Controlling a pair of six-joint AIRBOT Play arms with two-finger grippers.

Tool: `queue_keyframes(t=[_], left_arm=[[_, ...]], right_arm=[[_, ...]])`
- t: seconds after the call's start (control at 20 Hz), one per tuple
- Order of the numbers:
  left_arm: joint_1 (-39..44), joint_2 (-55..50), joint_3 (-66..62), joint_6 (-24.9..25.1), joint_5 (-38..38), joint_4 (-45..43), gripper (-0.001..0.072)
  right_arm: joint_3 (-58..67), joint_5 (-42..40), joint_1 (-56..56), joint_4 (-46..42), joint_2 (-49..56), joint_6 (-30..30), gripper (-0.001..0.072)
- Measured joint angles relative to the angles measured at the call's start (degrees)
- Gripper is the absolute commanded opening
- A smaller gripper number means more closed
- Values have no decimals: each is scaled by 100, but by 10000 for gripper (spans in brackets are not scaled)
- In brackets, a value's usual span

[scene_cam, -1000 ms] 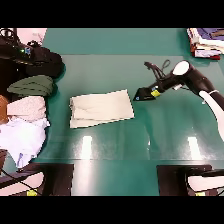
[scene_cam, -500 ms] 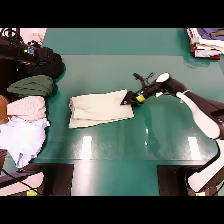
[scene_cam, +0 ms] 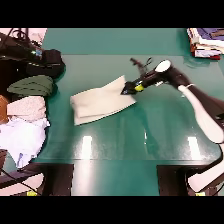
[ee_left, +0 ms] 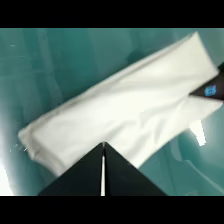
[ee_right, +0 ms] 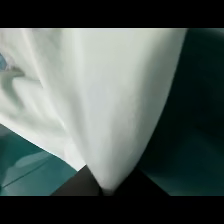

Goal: Fold the shirts.

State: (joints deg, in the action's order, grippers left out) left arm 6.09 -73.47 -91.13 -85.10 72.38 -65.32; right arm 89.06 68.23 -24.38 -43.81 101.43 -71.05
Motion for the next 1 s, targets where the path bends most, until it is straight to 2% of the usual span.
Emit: queue_keyframes(t=[0.25, 0.55, 0.75, 0.9, 0.95, 1.0], left_arm=[[697, 0, 0, 0, -282, 20, 25], [1274, 0, 0, -15, -673, 22, 25], [1432, -2, 0, -33, -922, 26, 25], [1462, -2, 0, -37, -979, 24, 25], [1471, -2, 0, -37, -977, 26, 25], [1475, -2, 0, -39, -975, 26, 25]], right_arm=[[-575, -164, 1766, -800, -1274, -282, 14], [-1851, -734, 5001, -1099, -2651, -592, 14], [-2649, -857, 6548, -1143, -2979, -678, 14], [-3018, -909, 7141, -1211, -3058, -684, 16], [-3067, -911, 7263, -1309, -3071, -686, 53], [-3071, -907, 7344, -1445, -3084, -686, 295]])
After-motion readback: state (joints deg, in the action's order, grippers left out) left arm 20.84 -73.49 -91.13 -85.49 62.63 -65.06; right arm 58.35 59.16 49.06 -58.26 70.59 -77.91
